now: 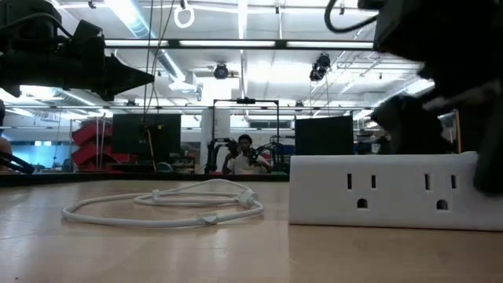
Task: Insert USB
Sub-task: Move the white outlet extension to the center of the table
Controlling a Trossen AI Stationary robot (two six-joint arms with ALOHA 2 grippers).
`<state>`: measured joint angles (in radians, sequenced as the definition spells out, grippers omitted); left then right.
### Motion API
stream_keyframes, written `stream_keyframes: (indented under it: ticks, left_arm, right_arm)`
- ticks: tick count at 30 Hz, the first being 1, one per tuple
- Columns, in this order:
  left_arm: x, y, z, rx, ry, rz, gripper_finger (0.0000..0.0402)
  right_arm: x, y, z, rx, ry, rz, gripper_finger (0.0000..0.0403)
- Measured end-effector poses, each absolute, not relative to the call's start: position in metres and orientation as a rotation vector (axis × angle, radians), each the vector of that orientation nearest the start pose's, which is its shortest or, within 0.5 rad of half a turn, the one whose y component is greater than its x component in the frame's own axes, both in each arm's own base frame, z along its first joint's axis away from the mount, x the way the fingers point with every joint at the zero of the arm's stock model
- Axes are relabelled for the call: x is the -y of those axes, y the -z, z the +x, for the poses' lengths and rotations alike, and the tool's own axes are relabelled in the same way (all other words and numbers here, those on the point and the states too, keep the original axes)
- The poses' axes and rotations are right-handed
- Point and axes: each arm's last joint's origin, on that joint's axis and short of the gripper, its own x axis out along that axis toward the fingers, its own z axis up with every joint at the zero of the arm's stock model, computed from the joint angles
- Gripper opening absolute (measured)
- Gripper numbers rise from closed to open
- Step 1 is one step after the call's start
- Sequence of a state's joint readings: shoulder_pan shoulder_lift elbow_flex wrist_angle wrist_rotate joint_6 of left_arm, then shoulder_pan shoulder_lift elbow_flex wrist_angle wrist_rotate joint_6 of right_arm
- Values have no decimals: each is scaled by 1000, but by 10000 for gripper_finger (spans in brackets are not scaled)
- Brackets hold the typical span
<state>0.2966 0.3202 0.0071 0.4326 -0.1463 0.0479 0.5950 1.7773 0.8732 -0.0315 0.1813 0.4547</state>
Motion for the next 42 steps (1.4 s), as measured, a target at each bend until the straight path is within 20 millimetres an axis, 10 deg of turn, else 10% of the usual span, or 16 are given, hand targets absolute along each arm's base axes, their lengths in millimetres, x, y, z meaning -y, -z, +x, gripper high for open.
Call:
stream_keyframes:
  ticks: [13,30,42]
  left_arm:
    - [-38,-182,110,131,-446,58,0]
    - [-38,-182,110,134,-446,58,0]
    - [-38,-182,110,135,-446,58,0]
  right_arm:
    - [-127,-130,287,-1035,-9,-105,189]
    - [34,-136,310,-1071,48,38,189]
    - [47,-136,307,-1069,16,107,278]
